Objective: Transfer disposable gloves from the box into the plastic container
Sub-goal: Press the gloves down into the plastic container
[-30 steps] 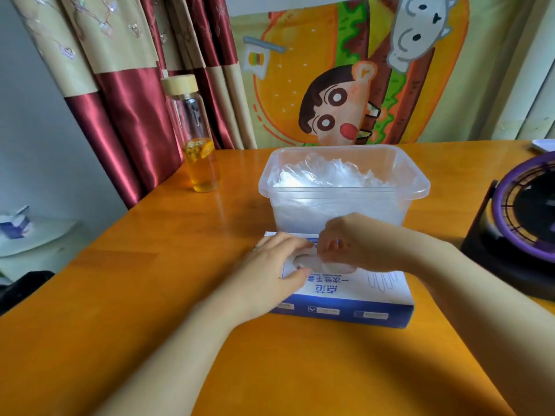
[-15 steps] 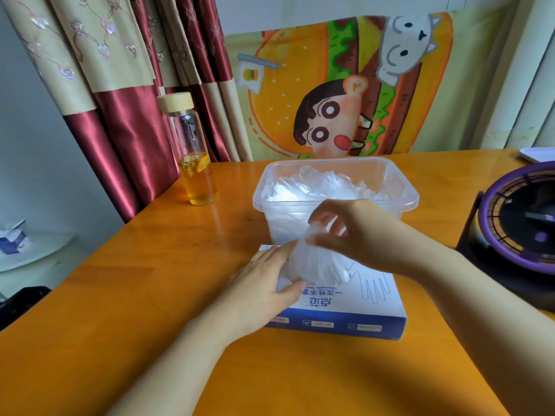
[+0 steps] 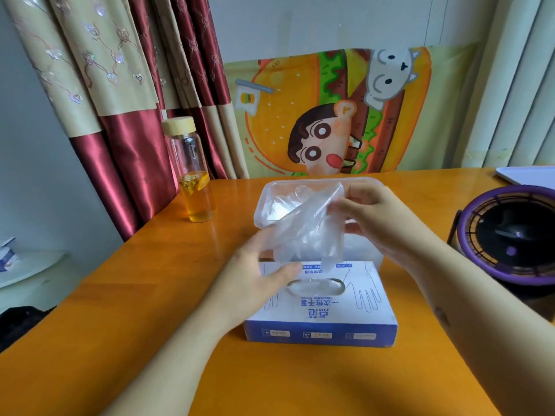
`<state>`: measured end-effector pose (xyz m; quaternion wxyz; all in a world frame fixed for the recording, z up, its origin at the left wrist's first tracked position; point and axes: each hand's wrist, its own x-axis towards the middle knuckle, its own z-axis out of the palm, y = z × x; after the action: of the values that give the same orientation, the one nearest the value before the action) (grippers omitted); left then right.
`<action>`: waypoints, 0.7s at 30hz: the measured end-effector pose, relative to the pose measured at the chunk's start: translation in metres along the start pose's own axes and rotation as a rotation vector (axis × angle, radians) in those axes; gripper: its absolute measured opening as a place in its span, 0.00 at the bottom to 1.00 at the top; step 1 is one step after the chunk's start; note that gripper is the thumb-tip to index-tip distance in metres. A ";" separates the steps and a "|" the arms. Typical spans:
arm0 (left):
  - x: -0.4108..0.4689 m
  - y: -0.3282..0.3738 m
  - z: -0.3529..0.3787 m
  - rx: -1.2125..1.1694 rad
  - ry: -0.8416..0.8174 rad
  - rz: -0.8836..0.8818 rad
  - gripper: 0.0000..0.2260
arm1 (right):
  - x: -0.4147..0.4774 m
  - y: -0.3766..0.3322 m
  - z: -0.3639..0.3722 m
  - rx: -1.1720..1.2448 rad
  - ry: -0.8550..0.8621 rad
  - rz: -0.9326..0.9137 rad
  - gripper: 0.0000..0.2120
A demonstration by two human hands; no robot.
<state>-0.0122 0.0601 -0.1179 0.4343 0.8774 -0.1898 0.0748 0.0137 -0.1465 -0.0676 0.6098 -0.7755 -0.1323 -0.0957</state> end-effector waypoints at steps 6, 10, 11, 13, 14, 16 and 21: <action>0.022 0.028 -0.030 -0.274 0.063 -0.007 0.47 | -0.004 0.000 0.004 0.454 -0.329 0.393 0.09; 0.046 0.051 -0.042 -0.171 0.013 0.020 0.51 | -0.001 -0.009 0.002 0.462 -0.469 0.408 0.11; 0.052 0.056 -0.044 -0.173 -0.025 0.020 0.44 | 0.001 -0.014 0.000 0.453 -0.485 0.402 0.12; 0.067 0.060 -0.042 -0.200 -0.050 -0.034 0.23 | 0.005 -0.024 -0.002 0.404 -0.493 0.388 0.12; 0.074 0.060 -0.040 -0.245 -0.030 -0.105 0.15 | 0.006 -0.028 -0.004 0.376 -0.464 0.368 0.13; 0.088 0.060 -0.038 -0.404 0.025 -0.297 0.16 | 0.009 -0.030 -0.008 0.337 -0.303 0.273 0.15; 0.119 0.045 -0.042 -0.388 0.090 -0.472 0.07 | -0.014 -0.033 -0.018 -0.007 0.051 -0.105 0.10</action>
<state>0.0805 0.0368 -0.0241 0.6071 0.7937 0.0282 -0.0270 -0.0096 -0.1575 -0.0373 0.6046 -0.7669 -0.1567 -0.1477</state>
